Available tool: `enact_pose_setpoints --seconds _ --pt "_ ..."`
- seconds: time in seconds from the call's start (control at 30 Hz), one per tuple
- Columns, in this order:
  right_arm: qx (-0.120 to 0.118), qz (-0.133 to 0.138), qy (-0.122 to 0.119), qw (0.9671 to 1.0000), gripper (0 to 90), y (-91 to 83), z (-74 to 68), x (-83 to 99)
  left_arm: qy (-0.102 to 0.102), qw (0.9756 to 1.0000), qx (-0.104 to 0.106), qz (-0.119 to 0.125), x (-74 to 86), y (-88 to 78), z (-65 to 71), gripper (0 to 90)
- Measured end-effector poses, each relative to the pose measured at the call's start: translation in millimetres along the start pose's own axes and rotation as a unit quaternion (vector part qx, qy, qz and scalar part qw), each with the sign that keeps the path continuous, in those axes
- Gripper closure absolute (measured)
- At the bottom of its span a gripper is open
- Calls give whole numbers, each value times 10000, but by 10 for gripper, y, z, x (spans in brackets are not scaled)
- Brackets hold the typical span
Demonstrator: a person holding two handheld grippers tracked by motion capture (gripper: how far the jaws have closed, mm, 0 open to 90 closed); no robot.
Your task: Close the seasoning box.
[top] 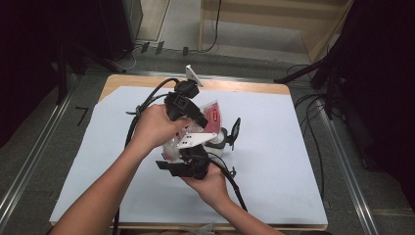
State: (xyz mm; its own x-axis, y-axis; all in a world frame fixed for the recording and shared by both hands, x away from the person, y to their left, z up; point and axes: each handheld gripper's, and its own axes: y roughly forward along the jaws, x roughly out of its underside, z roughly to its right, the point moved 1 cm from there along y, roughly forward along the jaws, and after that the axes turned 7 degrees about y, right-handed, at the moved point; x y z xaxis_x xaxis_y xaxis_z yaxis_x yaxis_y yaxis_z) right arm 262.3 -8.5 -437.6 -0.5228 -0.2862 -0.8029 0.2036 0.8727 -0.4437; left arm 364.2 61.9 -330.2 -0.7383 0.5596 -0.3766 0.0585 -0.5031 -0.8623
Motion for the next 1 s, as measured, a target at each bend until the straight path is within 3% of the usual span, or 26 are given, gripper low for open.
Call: enact_pose_setpoints --seconds 1.0 --pt "76 1 -111 9999 638 27 -33 21 54 10000 -53 36 50 -9 32 780"
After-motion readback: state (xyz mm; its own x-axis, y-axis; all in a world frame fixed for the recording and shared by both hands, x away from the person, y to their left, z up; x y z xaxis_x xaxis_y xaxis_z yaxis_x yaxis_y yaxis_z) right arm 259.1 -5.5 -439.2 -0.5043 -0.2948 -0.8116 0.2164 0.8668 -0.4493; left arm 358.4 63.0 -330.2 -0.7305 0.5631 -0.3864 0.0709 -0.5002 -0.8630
